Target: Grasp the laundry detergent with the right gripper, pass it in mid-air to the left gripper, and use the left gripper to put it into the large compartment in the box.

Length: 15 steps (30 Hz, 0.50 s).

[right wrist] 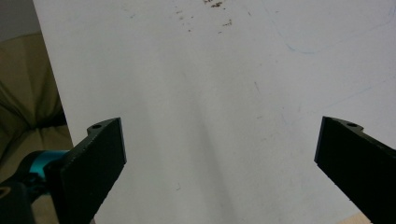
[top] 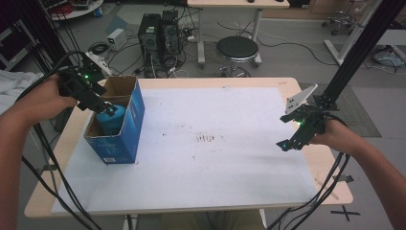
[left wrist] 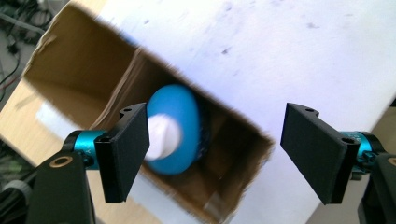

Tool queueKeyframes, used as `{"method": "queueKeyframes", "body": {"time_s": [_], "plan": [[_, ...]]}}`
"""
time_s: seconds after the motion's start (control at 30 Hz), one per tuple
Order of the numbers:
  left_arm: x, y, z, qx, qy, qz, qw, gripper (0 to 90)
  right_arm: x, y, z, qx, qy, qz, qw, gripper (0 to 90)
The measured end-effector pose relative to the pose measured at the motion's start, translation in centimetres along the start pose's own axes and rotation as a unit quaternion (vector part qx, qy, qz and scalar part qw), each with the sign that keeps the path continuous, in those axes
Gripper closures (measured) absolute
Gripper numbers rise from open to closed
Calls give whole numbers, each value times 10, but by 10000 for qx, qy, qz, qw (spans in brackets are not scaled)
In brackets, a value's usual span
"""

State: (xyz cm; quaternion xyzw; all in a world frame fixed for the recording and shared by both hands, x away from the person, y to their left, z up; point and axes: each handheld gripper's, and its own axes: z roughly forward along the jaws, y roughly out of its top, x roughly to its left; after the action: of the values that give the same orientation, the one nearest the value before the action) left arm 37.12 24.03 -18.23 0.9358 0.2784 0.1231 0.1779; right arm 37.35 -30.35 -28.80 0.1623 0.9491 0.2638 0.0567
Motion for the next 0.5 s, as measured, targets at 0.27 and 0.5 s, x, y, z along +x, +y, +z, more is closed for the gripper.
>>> {"method": "queueKeyframes", "body": {"time_s": [0.27,0.5], "plan": [[-29,32,19,-76,-376,566,9977,238,3,2,-1,-20,-16,-51,10000,10],[-44,51,38,-62,-636,808,9947,132,6,3,-1,-39,-24,-62,10000,10]]}}
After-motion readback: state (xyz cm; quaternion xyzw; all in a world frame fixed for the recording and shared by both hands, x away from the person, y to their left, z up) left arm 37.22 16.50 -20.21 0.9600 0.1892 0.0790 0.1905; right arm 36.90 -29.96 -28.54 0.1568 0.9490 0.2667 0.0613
